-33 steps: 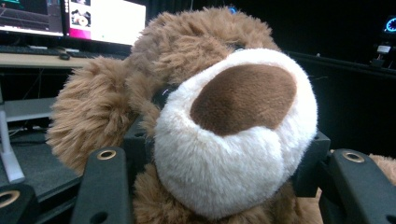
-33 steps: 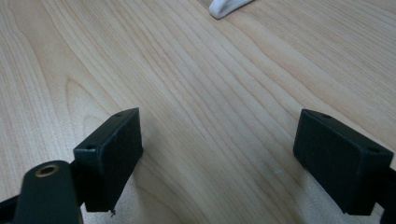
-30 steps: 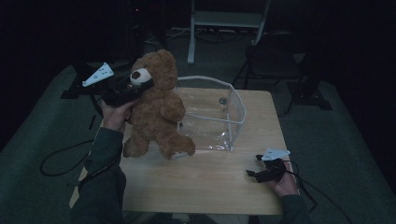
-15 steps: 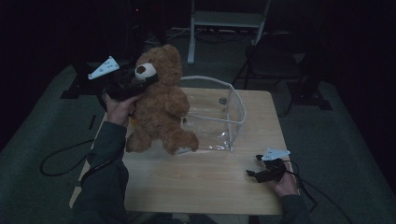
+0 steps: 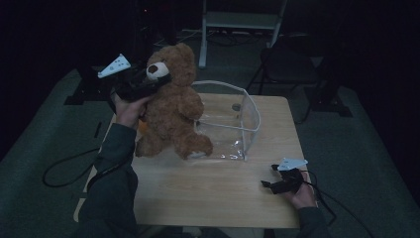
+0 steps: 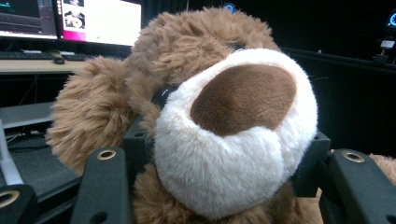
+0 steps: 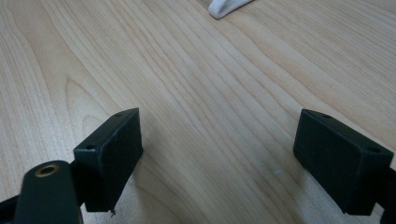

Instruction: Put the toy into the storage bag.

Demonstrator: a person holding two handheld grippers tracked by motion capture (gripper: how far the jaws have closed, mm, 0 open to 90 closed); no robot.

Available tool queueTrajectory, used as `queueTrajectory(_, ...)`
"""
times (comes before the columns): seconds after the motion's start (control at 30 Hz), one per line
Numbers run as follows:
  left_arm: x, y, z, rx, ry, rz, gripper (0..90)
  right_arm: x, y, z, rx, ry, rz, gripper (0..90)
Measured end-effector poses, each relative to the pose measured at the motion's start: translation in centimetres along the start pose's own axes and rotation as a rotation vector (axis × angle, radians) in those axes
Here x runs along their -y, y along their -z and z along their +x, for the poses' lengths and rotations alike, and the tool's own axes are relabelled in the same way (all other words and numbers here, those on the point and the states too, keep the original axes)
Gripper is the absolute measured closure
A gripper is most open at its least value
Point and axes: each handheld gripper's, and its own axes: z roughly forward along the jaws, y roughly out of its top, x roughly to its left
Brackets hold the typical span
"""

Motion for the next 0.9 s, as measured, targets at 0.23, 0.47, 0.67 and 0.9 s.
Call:
queueTrajectory(0.23, -0.4, -0.8, 0.1, -0.003, 0.003, -0.002, 41.2, 0.0, 0.0, 0.0, 0.000, 0.000, 0.000, 14.9)
queueTrajectory(0.47, -1.0, -1.6, 0.0, -0.010, -0.004, -0.007, 41.2, 0.0, 0.0, 0.0, 0.000, 0.000, 0.000, 14.9)
queueTrajectory(0.67, -1.5, -2.3, 0.0, -0.031, -0.009, -0.016, 41.2, 0.0, 0.0, 0.0, 0.000, 0.000, 0.000, 14.9)
queueTrajectory(0.9, -1.9, -3.1, 0.0, -0.039, -0.006, -0.012, 41.2, 0.0, 0.0, 0.0, 0.000, 0.000, -0.001, 14.9)
